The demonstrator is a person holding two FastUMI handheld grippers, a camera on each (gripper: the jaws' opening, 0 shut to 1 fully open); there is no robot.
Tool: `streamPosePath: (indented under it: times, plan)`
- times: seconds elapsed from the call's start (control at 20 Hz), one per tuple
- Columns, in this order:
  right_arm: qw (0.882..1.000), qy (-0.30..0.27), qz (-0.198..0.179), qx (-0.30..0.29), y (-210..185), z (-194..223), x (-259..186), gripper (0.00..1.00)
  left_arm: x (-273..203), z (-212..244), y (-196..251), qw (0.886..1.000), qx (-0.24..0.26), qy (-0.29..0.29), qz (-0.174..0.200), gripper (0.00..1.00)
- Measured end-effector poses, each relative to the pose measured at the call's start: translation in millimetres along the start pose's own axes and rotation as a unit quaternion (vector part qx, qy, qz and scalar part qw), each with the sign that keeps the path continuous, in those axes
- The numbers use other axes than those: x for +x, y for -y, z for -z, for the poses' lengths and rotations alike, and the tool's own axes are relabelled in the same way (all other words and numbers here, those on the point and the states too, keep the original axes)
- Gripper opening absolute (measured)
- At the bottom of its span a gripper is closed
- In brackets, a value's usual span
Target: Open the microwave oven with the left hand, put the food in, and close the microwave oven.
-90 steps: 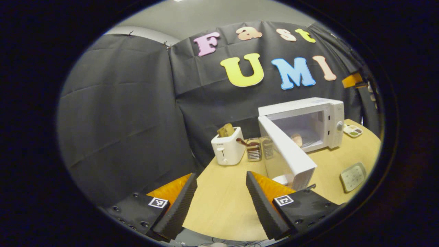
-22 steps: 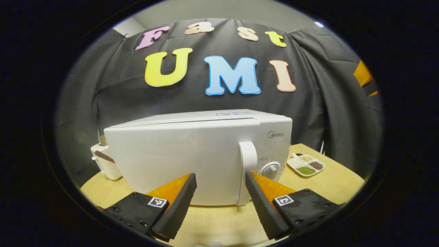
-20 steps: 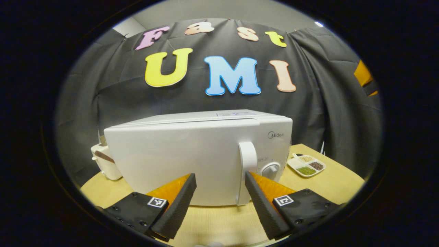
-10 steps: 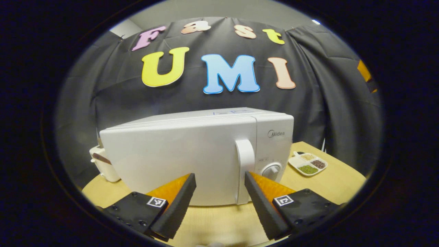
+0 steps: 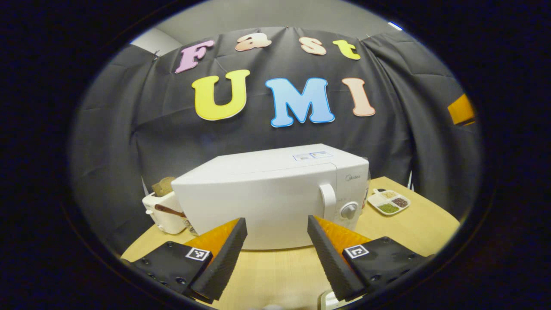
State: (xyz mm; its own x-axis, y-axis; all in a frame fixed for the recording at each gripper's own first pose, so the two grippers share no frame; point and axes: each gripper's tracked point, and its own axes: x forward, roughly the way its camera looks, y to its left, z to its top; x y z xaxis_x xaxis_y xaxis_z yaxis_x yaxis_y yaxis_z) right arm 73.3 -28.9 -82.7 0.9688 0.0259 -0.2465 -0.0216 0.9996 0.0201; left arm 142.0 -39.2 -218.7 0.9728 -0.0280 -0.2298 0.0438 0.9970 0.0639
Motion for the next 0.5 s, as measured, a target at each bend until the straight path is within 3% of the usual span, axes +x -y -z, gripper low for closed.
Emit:
streamPosePath:
  times: [0.25, 0.5]
  plan:
    - [1.0, 0.024, -0.011, 0.006, -15.2, -9.7, -27.7, 0.97, -74.6, -49.0, -56.2, 0.999, -0.036, 0.005, -0.023, 0.98]
    - [0.999, 0.045, -0.008, 0.02, -23.4, -18.5, -58.0, 0.96, -131.1, -109.4, -93.0, 0.998, -0.034, 0.047, -0.035, 0.97]
